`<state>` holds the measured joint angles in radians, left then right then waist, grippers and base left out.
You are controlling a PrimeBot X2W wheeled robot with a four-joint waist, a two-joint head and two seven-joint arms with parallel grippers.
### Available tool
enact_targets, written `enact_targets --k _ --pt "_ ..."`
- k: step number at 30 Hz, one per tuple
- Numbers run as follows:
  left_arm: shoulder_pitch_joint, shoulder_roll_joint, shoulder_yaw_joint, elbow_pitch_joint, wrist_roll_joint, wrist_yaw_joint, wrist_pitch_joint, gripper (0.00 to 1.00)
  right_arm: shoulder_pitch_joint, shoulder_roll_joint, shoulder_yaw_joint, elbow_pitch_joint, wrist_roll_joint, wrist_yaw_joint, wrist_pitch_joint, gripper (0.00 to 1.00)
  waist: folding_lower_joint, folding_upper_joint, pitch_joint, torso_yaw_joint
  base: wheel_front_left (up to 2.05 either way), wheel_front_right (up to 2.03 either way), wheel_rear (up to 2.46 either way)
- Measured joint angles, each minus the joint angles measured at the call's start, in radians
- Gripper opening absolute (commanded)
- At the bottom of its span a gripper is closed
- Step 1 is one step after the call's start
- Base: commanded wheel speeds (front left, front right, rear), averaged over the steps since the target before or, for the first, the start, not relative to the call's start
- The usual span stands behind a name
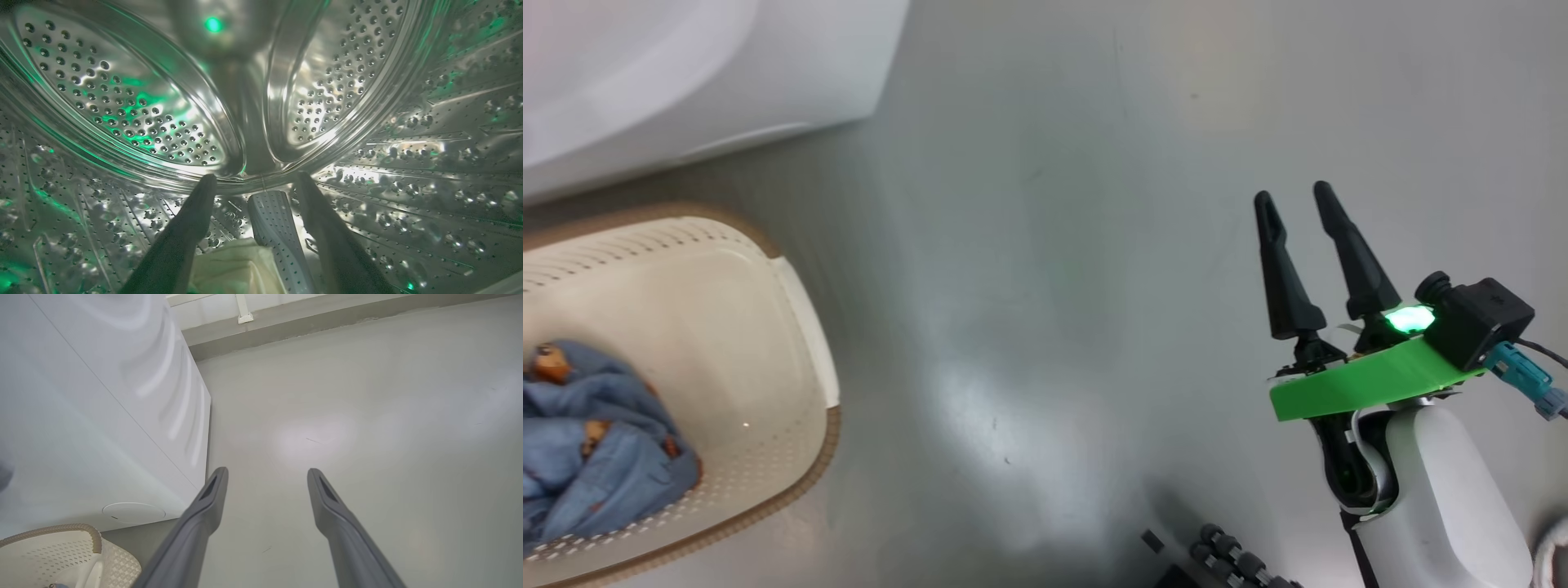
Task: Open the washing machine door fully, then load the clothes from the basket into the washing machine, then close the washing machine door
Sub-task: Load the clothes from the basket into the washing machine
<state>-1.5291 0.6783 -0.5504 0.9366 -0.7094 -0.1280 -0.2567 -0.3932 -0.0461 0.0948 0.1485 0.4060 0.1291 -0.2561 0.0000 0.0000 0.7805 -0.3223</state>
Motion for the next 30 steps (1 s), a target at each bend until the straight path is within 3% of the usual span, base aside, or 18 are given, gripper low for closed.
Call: enact_targets --k 11,30 --pt "0.291 -0.113 0.089 -0.101 -0.004 0.0 0.0 1.0 0.018 -0.001 -0.049 0.022 -0.082 0.0 0.0 1.0 0.0 0.0 -0.11 0.074 0.0 0.0 0.0" --pt "0.84 -0.265 0.288 -0.409 0.157 0.0 0.0 1.0 0.096 -0.002 -0.084 0.097 -0.129 0.0 0.0 1.0 0.0 0.0 -0.355 0.218 0.0 0.0 0.0"
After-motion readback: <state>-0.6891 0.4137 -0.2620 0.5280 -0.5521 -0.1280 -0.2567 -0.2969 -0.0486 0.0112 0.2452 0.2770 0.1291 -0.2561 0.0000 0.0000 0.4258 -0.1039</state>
